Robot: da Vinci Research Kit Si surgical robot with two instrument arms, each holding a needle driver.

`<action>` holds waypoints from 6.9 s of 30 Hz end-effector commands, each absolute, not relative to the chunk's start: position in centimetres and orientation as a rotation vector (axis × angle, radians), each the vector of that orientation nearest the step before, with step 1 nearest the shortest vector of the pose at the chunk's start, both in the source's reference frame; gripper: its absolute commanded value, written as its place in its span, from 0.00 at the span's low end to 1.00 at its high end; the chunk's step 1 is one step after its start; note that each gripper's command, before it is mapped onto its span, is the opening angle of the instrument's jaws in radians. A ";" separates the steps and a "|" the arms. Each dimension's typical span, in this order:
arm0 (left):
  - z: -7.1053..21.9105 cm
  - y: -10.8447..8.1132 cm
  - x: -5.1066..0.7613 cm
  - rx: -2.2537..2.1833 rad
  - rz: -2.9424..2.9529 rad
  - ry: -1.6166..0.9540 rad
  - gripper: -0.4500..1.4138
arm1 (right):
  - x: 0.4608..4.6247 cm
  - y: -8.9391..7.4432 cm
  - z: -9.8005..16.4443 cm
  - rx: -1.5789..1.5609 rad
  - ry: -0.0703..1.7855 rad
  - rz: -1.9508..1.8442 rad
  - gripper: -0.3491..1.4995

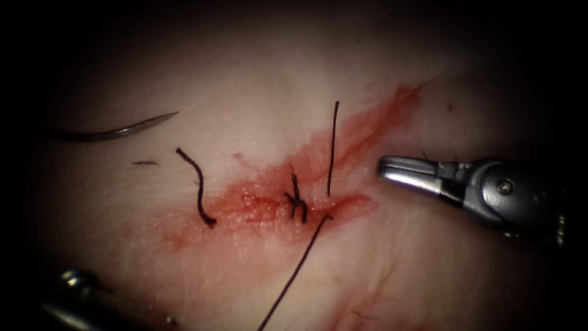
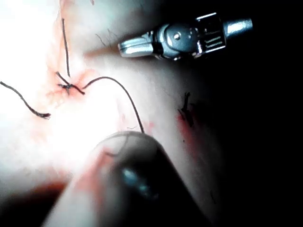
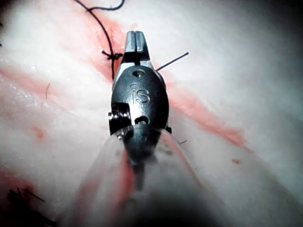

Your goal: Wound Closure

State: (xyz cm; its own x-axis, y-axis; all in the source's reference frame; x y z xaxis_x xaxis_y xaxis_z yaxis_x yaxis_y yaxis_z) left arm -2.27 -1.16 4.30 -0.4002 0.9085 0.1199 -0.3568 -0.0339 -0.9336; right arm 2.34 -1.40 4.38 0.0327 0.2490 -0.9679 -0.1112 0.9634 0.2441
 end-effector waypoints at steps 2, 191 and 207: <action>4.4 -1.1 -2.27 -0.555 1.837 -1.038 0.00 | 2.49 -1.4 4.4 0.099 1.516 0.267 0.00; 5.8 -0.7 -2.75 -0.331 2.527 -0.467 0.00 | 3.06 -1.8 5.4 0.609 1.851 0.306 0.00; 5.8 -0.7 -2.76 -0.354 2.508 -0.469 0.00 | 3.06 -1.8 5.4 0.578 1.888 0.435 0.00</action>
State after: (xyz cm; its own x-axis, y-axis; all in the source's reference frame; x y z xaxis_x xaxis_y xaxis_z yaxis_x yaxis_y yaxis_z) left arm -2.71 -0.67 5.74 -0.8094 0.5680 -0.1490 -0.4754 -0.7828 -0.4016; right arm 2.96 -1.81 5.36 -0.3235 0.5828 -0.7454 0.1820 0.8114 0.5554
